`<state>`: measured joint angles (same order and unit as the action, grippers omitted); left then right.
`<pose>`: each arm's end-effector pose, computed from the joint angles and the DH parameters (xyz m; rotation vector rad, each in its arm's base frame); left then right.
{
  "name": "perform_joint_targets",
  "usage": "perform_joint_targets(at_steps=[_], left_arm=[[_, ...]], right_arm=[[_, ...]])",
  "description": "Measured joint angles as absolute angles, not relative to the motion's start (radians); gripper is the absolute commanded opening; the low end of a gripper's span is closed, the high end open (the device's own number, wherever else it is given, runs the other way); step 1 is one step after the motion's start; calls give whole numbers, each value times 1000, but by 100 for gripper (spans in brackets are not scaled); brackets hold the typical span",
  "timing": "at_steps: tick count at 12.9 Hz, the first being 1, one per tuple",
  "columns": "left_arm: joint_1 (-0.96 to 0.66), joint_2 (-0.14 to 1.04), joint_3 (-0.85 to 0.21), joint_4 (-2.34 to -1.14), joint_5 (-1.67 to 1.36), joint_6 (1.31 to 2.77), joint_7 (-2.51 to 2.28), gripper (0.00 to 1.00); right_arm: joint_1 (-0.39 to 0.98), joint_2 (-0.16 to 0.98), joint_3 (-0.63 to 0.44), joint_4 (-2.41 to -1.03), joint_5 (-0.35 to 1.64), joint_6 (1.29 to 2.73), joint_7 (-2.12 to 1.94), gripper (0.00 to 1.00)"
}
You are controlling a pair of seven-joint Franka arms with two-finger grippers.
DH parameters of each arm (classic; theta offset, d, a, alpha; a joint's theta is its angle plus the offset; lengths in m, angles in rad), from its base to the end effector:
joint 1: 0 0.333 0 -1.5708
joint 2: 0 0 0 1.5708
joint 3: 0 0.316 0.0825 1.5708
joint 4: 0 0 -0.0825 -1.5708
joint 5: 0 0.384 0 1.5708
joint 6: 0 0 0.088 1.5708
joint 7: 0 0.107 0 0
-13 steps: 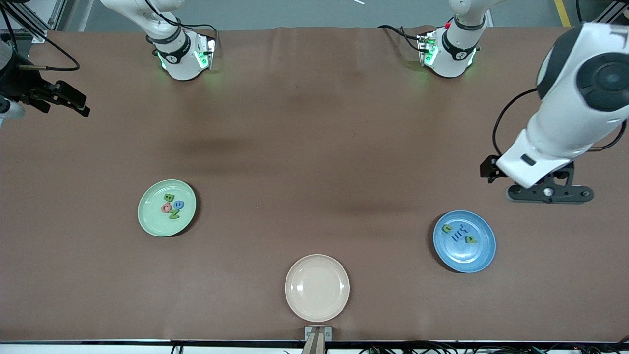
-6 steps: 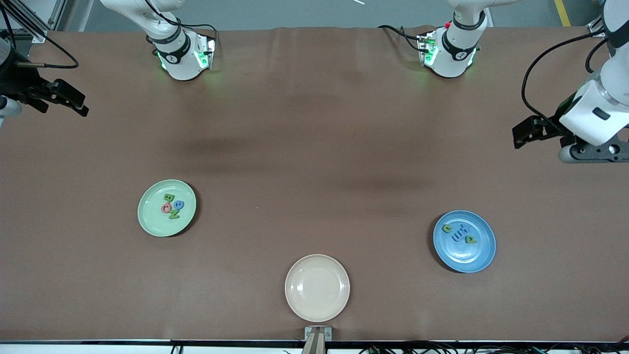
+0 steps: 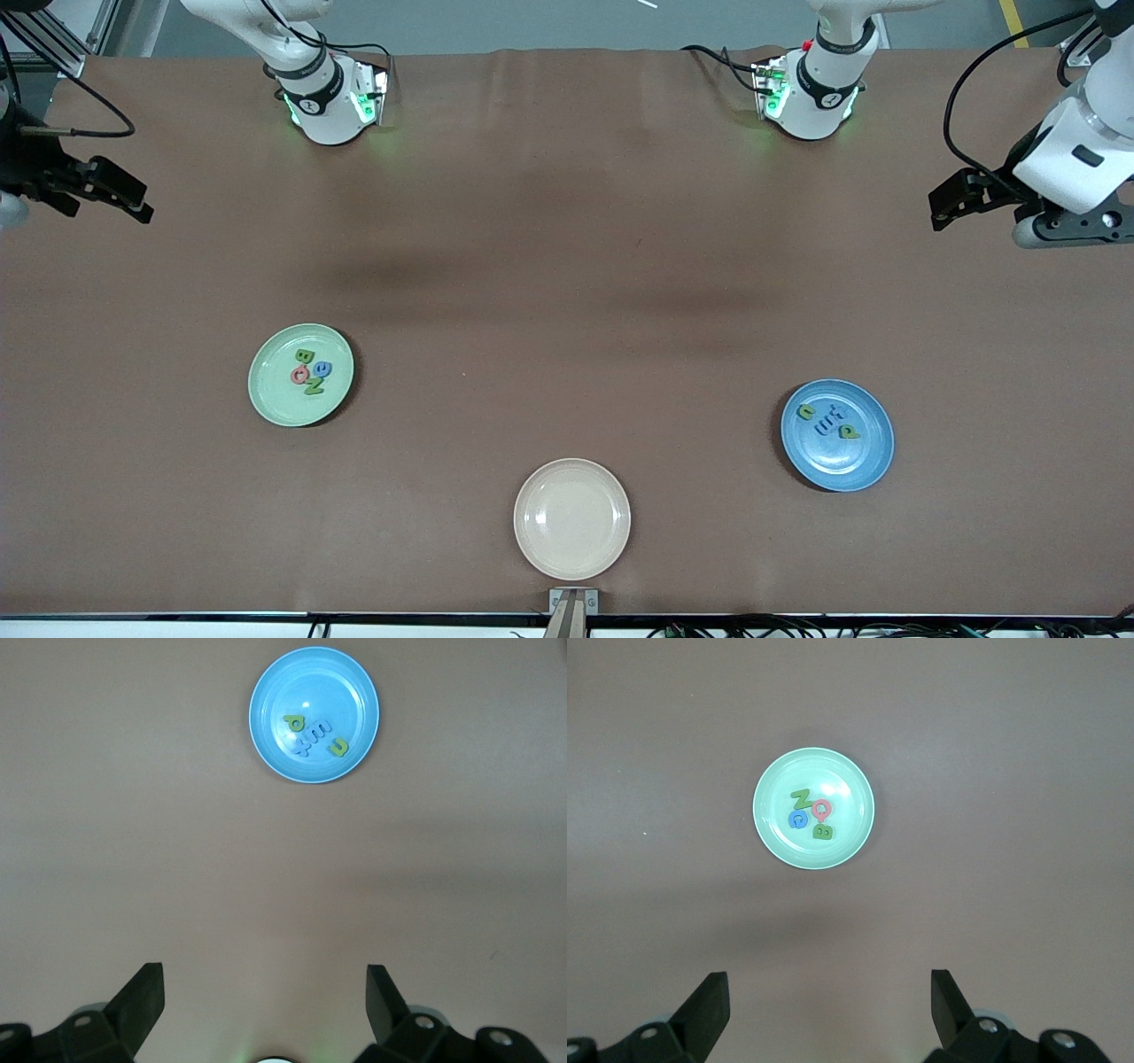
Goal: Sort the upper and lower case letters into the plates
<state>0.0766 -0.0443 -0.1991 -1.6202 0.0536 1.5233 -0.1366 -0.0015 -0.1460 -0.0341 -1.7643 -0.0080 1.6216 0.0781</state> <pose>0.5318 -0.0619 0.6211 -3.0720 -0.0240 0.0691 0.5111 -0.0202 0.6151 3.1336 -0.1772 0.0051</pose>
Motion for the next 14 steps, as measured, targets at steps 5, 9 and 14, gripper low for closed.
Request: perform_joint_targets(at_steps=[5, 9, 14], left_arm=[[68, -88, -190, -1660, 11, 1547, -137, 100], [39, -98, -191, -1653, 10, 1569, -137, 100], [39, -94, -191, -1627, 10, 1573, -128, 100]], right_arm=[[-1, -92, -34, -1717, -8, 1599, 78, 100], [-1, -92, -34, -1711, -7, 1598, 78, 100], [-1, -92, -34, -1711, -2, 1601, 74, 100]])
